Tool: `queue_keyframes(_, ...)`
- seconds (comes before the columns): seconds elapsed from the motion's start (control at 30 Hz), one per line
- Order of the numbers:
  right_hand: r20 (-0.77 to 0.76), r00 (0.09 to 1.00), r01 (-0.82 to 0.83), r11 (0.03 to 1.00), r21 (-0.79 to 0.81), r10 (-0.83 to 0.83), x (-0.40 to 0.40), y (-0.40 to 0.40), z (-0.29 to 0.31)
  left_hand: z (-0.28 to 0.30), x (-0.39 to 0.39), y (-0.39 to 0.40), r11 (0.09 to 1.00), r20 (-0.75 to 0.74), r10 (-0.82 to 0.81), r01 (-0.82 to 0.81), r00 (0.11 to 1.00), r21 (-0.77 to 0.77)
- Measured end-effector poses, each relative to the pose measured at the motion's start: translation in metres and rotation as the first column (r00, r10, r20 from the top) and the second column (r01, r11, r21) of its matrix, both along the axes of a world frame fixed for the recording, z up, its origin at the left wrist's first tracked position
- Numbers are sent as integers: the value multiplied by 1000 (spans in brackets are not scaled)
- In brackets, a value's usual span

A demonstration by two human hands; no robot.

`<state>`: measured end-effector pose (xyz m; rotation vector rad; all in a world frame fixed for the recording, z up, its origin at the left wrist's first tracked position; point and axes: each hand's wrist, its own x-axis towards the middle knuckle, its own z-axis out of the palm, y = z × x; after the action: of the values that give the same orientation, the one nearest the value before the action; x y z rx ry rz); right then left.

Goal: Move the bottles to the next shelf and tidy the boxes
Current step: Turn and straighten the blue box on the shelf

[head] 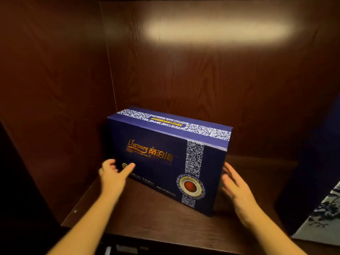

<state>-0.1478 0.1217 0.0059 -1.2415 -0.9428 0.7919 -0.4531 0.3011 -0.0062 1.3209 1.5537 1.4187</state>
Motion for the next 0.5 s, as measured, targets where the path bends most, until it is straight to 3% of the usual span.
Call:
queue_keyframes(0.1, 121, 987, -104, 995, -11, 105, -13, -5, -3, 5, -25, 45, 992, -58, -116, 113, 992, -56)
queue_keyframes(0.23, 225, 972, -60, 998, -23, 63, -21, -5, -1, 4, -27, 69, 885, 141, -457, 465, 878, -34)
queue_keyframes(0.37, 210, 977, -29, 999, -13, 31, -16, -12, -2, -9, -22, 46, 909, 227, -413, 416, 882, 36)
queue_keyframes(0.5, 202, 978, 63, 998, -6, -60, -2, -30, 0, -10, -13, 3, 942, 178, -335, 329, 925, 61)
